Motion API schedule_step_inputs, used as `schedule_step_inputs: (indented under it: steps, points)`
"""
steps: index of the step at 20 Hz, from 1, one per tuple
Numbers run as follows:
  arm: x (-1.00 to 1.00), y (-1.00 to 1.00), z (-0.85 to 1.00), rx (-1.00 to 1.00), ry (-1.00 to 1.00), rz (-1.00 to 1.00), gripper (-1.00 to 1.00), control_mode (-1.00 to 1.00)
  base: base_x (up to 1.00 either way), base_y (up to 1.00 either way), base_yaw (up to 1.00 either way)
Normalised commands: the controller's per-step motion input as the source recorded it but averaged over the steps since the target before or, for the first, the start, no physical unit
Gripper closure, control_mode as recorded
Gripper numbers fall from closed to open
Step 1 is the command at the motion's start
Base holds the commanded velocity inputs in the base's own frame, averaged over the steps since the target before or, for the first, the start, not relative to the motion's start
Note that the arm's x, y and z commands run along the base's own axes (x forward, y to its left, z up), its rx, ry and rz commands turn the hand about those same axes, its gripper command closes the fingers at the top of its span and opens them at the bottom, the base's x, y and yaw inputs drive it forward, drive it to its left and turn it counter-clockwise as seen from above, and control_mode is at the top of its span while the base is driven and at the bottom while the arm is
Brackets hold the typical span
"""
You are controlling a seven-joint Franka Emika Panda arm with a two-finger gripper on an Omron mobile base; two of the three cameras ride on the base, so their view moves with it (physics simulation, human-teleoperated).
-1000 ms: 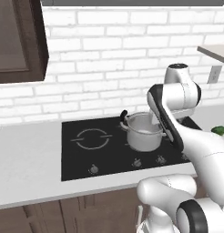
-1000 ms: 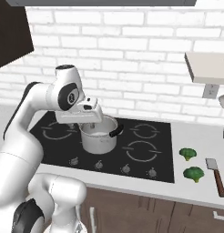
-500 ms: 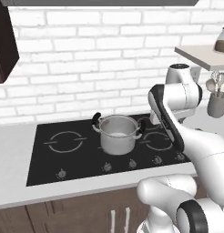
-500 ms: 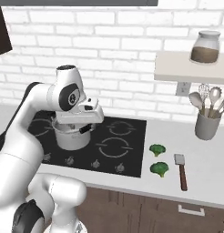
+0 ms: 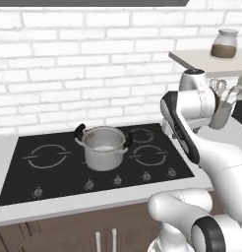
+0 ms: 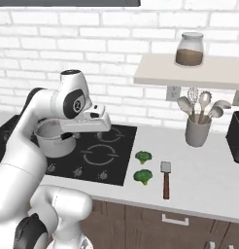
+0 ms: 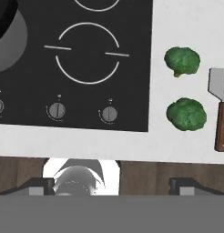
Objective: Put the broccoli and broccoli in the pot. Retrieve the spatula and lightly stir the vegetables in the pot.
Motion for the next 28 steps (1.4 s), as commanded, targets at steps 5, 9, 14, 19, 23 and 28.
schedule_step_inputs:
  steps: [5,9,14,19,23,28]
  points:
    - [0.00,0.00,0.00,0.00,0.00,0.00,-1.00,1.00,0.04,-0.24,0.01]
    - [0.00,0.00,0.00,0.00,0.00,0.00,-1.00,1.00,0.04,-0.07,0.07]
    - [0.00,0.00,0.00,0.00,0.00,0.00,-1.00,1.00,0.07,-0.22,0.09]
    - [-0.07,-0.46,-0.18,0.00,0.00,0.00,-1.00,-1.00,0.00,-0.11,0.02]
    - [-0.26,-1.00,-0.51,0.00,0.00,-0.06,-1.00,-1.00,0.00,0.00,0.00]
    - [-0.07,-0.99,-0.90,0.00,0.08,-0.08,-1.00,-1.00,0.00,0.00,0.00]
